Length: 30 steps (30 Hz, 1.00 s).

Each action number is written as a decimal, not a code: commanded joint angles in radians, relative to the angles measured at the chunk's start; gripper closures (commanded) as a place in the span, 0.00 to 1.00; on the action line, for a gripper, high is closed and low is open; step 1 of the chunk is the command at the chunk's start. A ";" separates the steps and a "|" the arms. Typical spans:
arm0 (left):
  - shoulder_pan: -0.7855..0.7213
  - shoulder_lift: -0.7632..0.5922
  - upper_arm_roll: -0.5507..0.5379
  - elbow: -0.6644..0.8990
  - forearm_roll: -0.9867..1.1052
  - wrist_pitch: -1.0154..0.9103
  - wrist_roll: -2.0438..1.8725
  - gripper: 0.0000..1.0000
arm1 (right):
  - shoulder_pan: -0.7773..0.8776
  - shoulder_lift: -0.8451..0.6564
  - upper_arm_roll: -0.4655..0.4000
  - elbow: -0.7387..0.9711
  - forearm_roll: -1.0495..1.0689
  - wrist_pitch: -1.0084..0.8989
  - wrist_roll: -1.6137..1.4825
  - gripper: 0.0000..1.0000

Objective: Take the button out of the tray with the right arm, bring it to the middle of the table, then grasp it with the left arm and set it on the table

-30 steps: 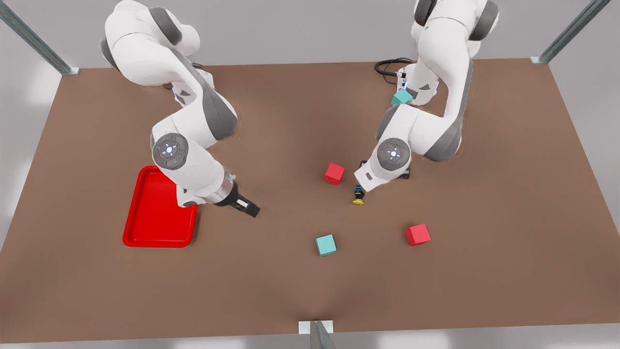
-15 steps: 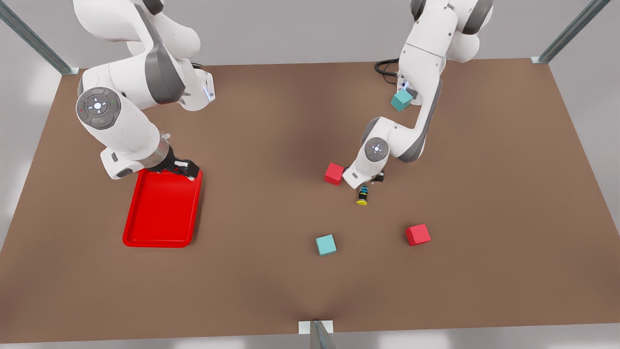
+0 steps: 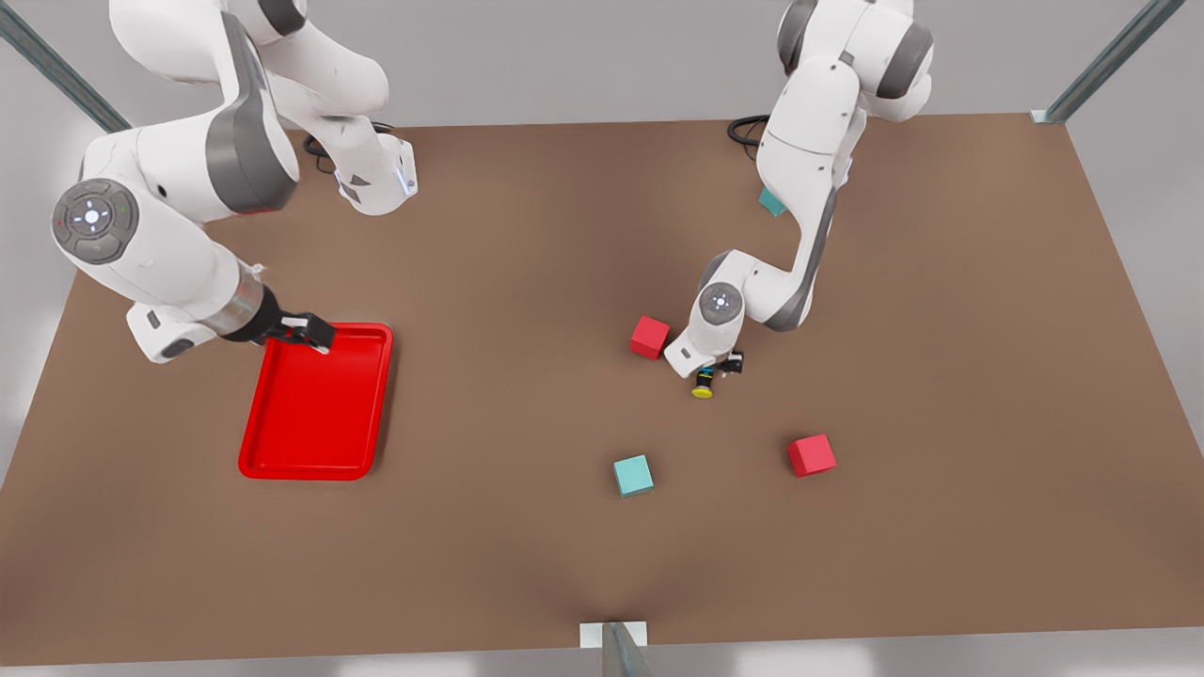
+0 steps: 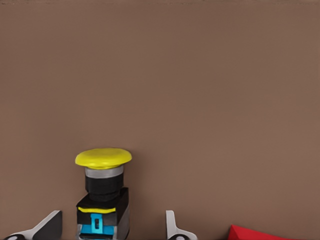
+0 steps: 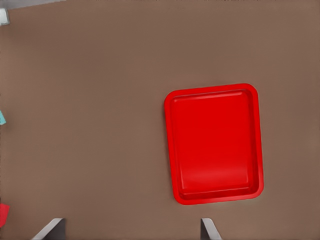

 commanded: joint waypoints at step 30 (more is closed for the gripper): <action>0.017 0.020 -0.004 0.063 -0.002 -0.028 -0.017 0.52 | -0.042 0.000 0.007 0.008 0.073 -0.028 -0.140 0.00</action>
